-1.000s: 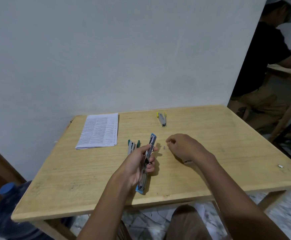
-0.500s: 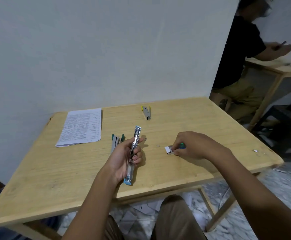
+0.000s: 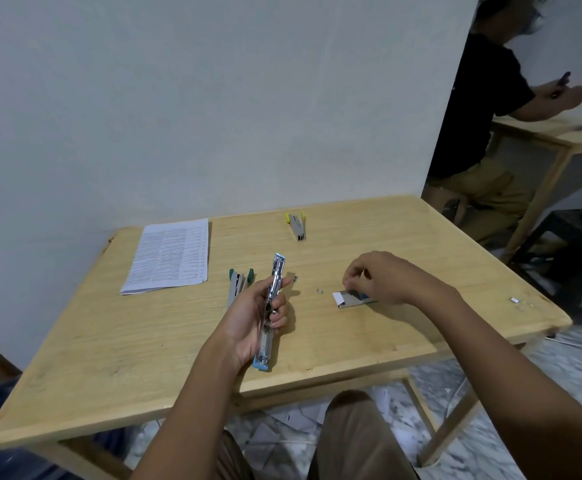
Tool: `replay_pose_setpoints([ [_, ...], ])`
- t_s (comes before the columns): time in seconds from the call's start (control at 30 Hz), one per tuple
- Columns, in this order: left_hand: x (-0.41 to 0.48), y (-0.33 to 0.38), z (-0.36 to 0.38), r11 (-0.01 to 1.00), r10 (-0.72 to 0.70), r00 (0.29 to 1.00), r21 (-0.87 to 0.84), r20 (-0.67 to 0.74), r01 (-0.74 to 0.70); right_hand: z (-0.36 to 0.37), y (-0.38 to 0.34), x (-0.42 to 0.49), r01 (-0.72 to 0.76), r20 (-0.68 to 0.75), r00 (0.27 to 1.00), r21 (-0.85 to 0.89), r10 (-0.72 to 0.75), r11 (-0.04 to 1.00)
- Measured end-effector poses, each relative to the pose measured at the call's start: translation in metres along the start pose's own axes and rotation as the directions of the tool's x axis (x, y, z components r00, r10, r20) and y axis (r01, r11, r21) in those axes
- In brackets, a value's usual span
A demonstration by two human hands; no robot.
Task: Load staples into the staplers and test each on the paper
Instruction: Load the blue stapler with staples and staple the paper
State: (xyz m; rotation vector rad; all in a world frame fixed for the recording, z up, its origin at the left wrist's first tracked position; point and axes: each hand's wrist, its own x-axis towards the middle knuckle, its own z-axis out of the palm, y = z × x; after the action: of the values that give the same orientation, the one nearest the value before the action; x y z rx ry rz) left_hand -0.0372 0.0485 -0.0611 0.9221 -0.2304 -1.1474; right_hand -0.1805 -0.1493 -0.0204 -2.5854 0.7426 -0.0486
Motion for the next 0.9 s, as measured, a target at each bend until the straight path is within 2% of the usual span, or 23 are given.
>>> replay_pose_setpoints([
  [0.13,0.001,0.001,-0.001,1.000,-0.014,1.000,-0.011,0.002,0.014,0.000,-0.003,-0.006,0.086,-0.176,0.984,0.282,-0.037,0.956],
  [0.23,0.001,0.001,0.000,0.997,-0.051,0.999,-0.054,0.007,0.052,0.010,-0.019,-0.007,0.183,-0.255,0.965,0.507,-0.056,0.842],
  [0.33,0.001,0.002,0.000,0.991,-0.081,0.996,-0.104,0.027,0.084,0.025,-0.042,-0.003,0.240,-0.277,0.958,0.620,-0.078,0.747],
  [0.63,0.006,0.004,-0.009,0.964,-0.164,0.981,-0.192,0.105,0.182,0.058,-0.081,0.013,0.261,-0.283,0.957,0.767,-0.055,0.586],
  [0.8,0.006,0.005,-0.008,0.954,-0.152,0.981,-0.242,0.118,0.177,0.060,-0.081,0.016,0.293,-0.316,0.947,0.759,-0.065,0.581],
  [0.9,0.008,0.004,-0.010,0.955,-0.153,0.980,-0.235,0.127,0.179,0.065,-0.079,0.018,0.314,-0.323,0.941,0.722,-0.102,0.616],
])
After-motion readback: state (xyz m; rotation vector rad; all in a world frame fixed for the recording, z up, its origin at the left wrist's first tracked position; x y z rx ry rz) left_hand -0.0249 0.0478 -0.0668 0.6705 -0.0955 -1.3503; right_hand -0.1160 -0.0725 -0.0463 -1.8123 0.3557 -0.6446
